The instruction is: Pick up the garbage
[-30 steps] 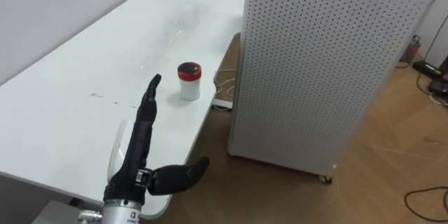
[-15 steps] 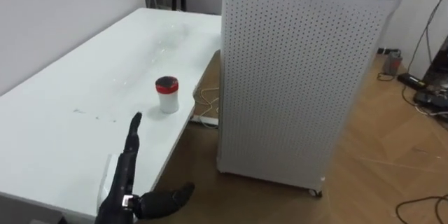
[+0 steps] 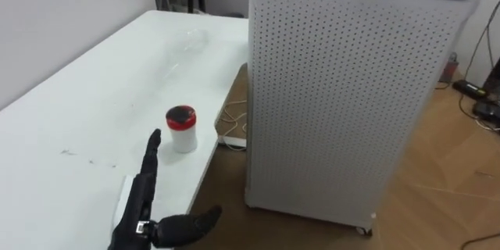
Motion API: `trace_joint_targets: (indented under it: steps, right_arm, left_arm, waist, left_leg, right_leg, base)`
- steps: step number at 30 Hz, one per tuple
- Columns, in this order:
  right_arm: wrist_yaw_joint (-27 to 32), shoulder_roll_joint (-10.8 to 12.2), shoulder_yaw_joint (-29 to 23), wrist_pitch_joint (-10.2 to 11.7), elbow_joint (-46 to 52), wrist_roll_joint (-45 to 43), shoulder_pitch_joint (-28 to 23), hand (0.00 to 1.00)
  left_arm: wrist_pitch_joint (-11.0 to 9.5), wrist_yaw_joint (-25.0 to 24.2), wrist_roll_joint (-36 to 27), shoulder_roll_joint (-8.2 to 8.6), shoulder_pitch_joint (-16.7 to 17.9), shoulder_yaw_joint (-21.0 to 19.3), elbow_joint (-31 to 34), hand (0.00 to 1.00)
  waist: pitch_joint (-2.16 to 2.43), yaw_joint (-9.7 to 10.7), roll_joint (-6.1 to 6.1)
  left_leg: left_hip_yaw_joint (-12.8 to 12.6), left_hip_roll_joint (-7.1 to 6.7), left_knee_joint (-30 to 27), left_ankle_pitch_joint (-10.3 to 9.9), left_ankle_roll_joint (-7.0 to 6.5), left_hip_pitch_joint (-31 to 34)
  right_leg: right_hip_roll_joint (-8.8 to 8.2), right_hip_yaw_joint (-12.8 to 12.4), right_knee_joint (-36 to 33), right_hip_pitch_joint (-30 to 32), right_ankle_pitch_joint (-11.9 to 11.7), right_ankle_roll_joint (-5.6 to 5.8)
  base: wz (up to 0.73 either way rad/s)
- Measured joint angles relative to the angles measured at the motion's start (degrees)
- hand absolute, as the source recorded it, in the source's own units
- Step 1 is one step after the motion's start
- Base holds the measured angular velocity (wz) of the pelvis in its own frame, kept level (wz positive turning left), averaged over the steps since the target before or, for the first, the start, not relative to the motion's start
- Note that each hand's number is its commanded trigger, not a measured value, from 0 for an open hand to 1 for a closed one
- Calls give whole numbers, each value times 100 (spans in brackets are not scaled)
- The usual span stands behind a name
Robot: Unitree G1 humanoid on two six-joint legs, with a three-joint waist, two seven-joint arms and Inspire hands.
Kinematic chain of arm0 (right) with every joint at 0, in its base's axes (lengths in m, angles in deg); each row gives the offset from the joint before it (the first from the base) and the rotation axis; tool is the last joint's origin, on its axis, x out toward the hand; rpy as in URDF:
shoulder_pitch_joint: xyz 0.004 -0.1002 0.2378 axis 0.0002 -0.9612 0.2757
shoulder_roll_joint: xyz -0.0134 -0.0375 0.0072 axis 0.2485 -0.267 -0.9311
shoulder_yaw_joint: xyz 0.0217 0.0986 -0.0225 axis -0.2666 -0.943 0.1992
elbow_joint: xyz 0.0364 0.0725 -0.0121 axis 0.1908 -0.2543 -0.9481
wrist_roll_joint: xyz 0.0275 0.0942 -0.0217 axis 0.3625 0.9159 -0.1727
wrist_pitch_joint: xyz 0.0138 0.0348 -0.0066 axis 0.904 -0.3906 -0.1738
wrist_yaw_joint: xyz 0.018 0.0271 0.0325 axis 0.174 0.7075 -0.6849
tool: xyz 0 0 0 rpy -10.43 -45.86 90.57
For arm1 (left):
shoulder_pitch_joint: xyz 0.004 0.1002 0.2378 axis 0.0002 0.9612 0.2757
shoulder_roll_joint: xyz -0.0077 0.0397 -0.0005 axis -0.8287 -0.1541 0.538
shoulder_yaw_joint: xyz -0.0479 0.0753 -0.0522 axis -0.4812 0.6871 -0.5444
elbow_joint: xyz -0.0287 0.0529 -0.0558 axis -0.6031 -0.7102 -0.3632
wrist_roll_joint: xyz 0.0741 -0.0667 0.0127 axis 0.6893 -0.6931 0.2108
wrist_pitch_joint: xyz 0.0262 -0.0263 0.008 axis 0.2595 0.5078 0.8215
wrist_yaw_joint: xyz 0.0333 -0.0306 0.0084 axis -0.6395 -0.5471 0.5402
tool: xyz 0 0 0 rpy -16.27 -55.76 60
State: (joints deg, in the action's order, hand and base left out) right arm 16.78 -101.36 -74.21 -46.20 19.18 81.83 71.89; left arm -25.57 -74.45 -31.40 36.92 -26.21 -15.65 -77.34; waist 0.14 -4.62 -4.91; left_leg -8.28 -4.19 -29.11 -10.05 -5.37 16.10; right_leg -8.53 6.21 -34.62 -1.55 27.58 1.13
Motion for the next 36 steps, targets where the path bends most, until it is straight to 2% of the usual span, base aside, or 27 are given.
trace_joint_targets:
  steps: [1, 2, 3, 4, 5, 6, 7, 8, 9, 10, 11, 12, 13, 14, 16, 17, 18, 19, 20, 21, 22, 24, 25, 29, 33, 36]
  right_arm:
    - [29, 17, -4, 3, 55, -2, 7, 100]
    - [55, 27, 0, 6, 78, -2, 8, 100]
    - [81, 21, 0, 9, 100, -2, 6, 100]
    - [89, 14, 6, 11, 126, -1, 7, 100]
    - [97, 14, 10, 11, 134, -1, 11, 100]
    - [103, 20, 12, 10, 153, -31, 14, 100]
    - [102, 18, 13, 7, 230, -29, 23, 100]
    - [98, 9, 12, 9, 287, 15, 38, 100]
    - [82, -5, 14, 16, 341, 49, 92, 100]
    - [81, 8, 71, 17, 433, -20, 102, 100]
    - [91, 21, 99, 19, 467, -64, 102, 100]
    - [106, 28, 112, 21, 487, -217, 100, 100]
    - [108, 32, 117, 22, 481, -328, 98, 100]
    - [98, 36, 117, 22, 472, -376, 92, 100]
    - [17, 48, 127, 24, 439, -407, 165, 100]
    - [-6, 48, 142, 24, 437, -407, 175, 100]
    - [-35, 47, 180, 23, 436, -403, 190, 100]
    - [-59, 27, 174, 25, 424, -380, 205, 100]
    - [-60, 17, 156, 27, 396, -376, 239, 100]
    - [-54, 36, 157, 17, 210, -384, 333, 100]
    - [-109, 18, 167, 7, 103, -413, 357, 100]
    - [-214, -8, 163, 15, 97, -420, 369, 100]
    - [-256, -7, 169, 14, 98, -416, 358, 100]
    - [-324, 16, 239, 9, 97, -412, 353, 100]
    - [-416, 21, 239, 9, 75, -413, 353, 100]
    - [-427, 23, 238, 8, 56, -412, 352, 100]
  left_arm:
    - [-1, 2, 24, 11, -23, 26, -3, 0]
    - [-1, 4, 33, 4, -22, 40, -9, 0]
    - [-1, 13, 30, 6, -19, 51, -20, 0]
    - [-2, 56, 30, 7, -37, 59, -24, 0]
    - [-3, 91, 30, 9, -51, 65, -24, 0]
    - [-21, 154, 32, 23, -104, 70, -66, 0]
    - [-44, 246, 38, 24, -185, 67, -178, 0]
    - [-43, 301, 32, 24, -214, 62, -216, 0]
    - [-42, 360, 17, 23, -252, 48, -246, 0]
    - [-50, 392, 13, 5, -271, 61, -249, 0]
    - [-54, 418, 21, -4, -274, 64, -253, 0]
    - [-56, 456, 35, -2, -267, 62, -264, 0]
    - [-53, 476, 44, -5, -252, 61, -297, 0]
    - [-49, 474, 46, -3, -226, 64, -307, 0]
    - [-48, 476, 54, -21, -238, 36, -307, 0]
    - [-48, 476, 55, -31, -239, 35, -306, 0]
    - [-47, 476, 70, -45, -250, 37, -306, 0]
    - [-33, 476, 71, -24, -254, 53, -240, 0]
    - [-22, 475, 72, -3, -255, 59, -150, 0]
    - [-22, 489, 71, -16, -245, 56, 2, 0]
    - [-21, 542, 72, -57, -236, 62, 26, 0]
    - [-19, 595, 85, -147, -189, 36, 30, 0]
    - [-19, 596, 90, -195, -187, 29, 44, 0]
    - [-20, 578, 68, -217, -180, 50, 66, 0]
    - [-19, 552, 66, -217, -64, 51, 62, 0]
    - [-18, 521, 65, -218, 11, 51, 6, 0]
  waist:
    - [-7, -2, -11]
    - [-18, -1, -27]
    - [-38, 5, -24]
    - [-46, 8, 48]
    - [-45, 7, 84]
    - [-72, 23, 147]
    - [-94, 1, 201]
    - [-118, 5, 248]
    - [-165, -5, 331]
    - [-159, -7, 346]
    - [-148, -3, 328]
    - [-130, 53, 283]
    - [-134, 121, 274]
    - [-103, 142, 294]
    - [-101, 136, 297]
    - [-106, 127, 285]
    - [-137, 129, 225]
    - [-118, 133, 203]
    - [-120, 135, 209]
    - [-114, 76, 136]
    - [-110, -8, 103]
    - [-100, -40, 126]
    - [-78, -39, 150]
    - [-59, -40, 190]
    - [-68, -30, 172]
    - [-92, -34, 113]
  left_leg:
    - [-47, -80, -128, -174, -59, -77]
    - [-76, -111, -189, -264, -76, -144]
    - [-83, -138, -275, -458, -106, -270]
    - [-58, -138, -307, -602, -130, -406]
    - [-13, -140, -279, -653, -132, -473]
    - [138, -139, -172, -711, -143, -620]
    - [279, -128, -42, -712, -138, -709]
    - [309, -86, -11, -718, -126, -728]
    - [398, 14, 35, -731, -92, -758]
    - [466, 89, 136, -732, -51, -794]
    - [507, 98, 194, -728, -34, -826]
    - [619, 100, 284, -745, 21, -899]
    - [768, 130, 286, -792, 105, -989]
    - [829, 177, 305, -799, 151, -1023]
    - [840, 355, 426, -720, 304, -1115]
    - [815, 389, 380, -698, 340, -1108]
    - [761, 447, 243, -650, 433, -1026]
    - [802, 491, 477, -608, 495, -929]
    - [809, 515, 667, -589, 494, -891]
    - [680, 552, 775, -544, 418, -932]
    - [684, 554, 806, -515, 421, -972]
    - [708, 549, 856, -515, 421, -1085]
    - [712, 550, 922, -516, 421, -1128]
    - [718, 542, 1169, -510, 428, -1314]
    - [729, 547, 1289, -497, 441, -1447]
    - [746, 547, 1345, -487, 456, -1490]
  right_leg:
    - [-172, 26, -798, 258, -97, 102]
    - [-253, 31, -1132, 361, -214, 156]
    - [-338, 56, -1730, 506, -530, 160]
    - [-391, 126, -2104, 620, -920, 177]
    - [-420, 188, -2264, 674, -1139, 200]
    - [-435, 280, -2524, 795, -1429, 243]
    - [-420, 307, -2608, 1039, -1172, 212]
    - [-398, 335, -2569, 1190, -1010, 172]
    - [-282, 335, -2205, 1495, -771, 135]
    - [-187, 340, -1435, 1690, -723, 128]
    - [-164, 338, -952, 1727, -741, 127]
    - [-90, 334, 62, 1707, -911, 115]
    - [-19, 329, 518, 1661, -1592, 112]
    - [1, 388, 585, 1578, -1622, 74]
    - [205, 607, 975, 1223, -1714, -59]
    - [262, 554, 1102, 1121, -1732, -68]
    - [339, 292, 1307, 948, -1739, -60]
    - [396, 98, 1394, 930, -1744, -50]
    - [440, 71, 1402, 962, -1746, -39]
    - [465, 80, 1415, 1033, -1734, -19]
    - [500, 196, 1519, 1012, -1742, -7]
    - [520, 299, 1749, 812, -1769, 6]
    - [530, 310, 1841, 713, -1784, 8]
    - [554, 319, 1894, 623, -1785, 9]
    - [579, 336, 1922, 543, -1784, 9]
    - [592, 339, 2014, 469, -1784, 9]
  base:
    - [13]
    - [19]
    - [26]
    - [27]
    - [28]
    - [21]
    - [20]
    - [11]
    - [12]
    - [14]
    - [33]
    - [53]
    - [59]
    - [46]
    - [30]
    - [40]
    - [50]
    - [53]
    - [34]
    - [8]
    - [-6]
    - [-8]
    - [0]
    - [-3]
    - [0]
    - [3]
